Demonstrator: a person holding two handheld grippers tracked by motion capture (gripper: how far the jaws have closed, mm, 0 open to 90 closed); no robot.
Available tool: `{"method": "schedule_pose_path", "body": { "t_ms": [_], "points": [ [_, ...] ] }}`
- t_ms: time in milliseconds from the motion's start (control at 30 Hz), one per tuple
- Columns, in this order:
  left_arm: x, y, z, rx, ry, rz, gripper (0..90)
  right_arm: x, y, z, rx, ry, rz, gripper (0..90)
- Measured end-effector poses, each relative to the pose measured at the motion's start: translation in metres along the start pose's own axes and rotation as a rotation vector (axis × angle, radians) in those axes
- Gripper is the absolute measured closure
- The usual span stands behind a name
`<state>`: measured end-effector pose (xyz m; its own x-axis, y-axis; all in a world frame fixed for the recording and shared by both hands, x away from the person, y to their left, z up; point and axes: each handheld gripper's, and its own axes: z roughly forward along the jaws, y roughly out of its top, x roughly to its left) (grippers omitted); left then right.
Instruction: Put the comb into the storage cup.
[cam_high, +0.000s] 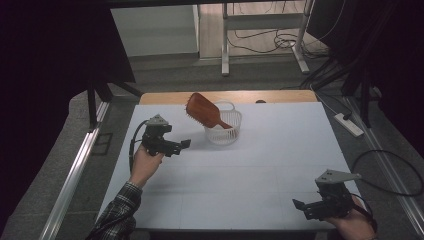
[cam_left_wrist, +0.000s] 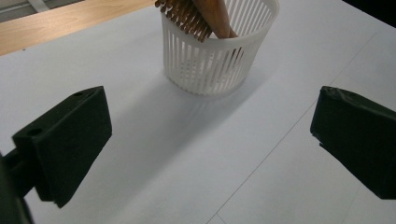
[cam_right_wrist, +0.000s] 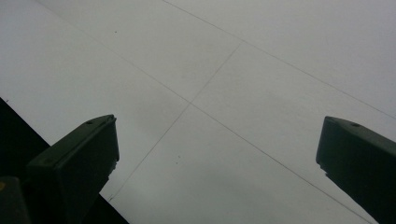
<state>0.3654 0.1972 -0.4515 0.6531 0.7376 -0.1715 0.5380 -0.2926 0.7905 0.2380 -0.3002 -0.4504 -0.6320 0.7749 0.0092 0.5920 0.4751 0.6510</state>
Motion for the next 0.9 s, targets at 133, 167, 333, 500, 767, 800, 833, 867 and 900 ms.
{"method": "schedule_pose_path", "body": {
  "t_ms": [133,167,333,500,767,800,833,867,900],
  "points": [
    [-0.002,-0.002,-0.001,0.002,-0.008,-0.003,0.0,0.0,0.0,0.0,-0.001,0.0,-0.002,0.0],
    [-0.002,-0.003,-0.002,0.002,-0.008,-0.002,0.0,0.0,0.0,0.0,-0.001,0.001,-0.003,0.0],
    [-0.004,-0.006,-0.004,0.006,-0.007,0.002,0.0,0.001,0.0,0.0,-0.002,0.002,-0.007,0.0],
    [-0.005,-0.009,-0.008,0.001,-0.014,-0.002,0.0,0.001,0.0,0.0,-0.004,0.002,-0.007,0.0],
    [-0.007,-0.012,-0.012,-0.006,-0.024,-0.006,0.0,0.001,0.0,0.0,-0.003,0.001,-0.006,0.0],
    [-0.007,-0.013,-0.013,-0.005,-0.025,-0.006,0.0,0.001,0.0,0.0,-0.002,0.001,-0.007,0.0],
    [-0.008,-0.013,-0.014,-0.005,-0.025,-0.005,0.0,0.001,0.0,0.0,-0.001,0.001,-0.007,0.0],
    [-0.008,-0.014,-0.015,-0.006,-0.026,-0.005,0.0,0.001,0.0,0.0,-0.001,0.001,-0.007,0.0],
    [-0.009,-0.014,-0.015,-0.007,-0.026,-0.007,0.0,0.001,0.0,0.0,-0.002,0.001,-0.008,0.0]
  ]
}}
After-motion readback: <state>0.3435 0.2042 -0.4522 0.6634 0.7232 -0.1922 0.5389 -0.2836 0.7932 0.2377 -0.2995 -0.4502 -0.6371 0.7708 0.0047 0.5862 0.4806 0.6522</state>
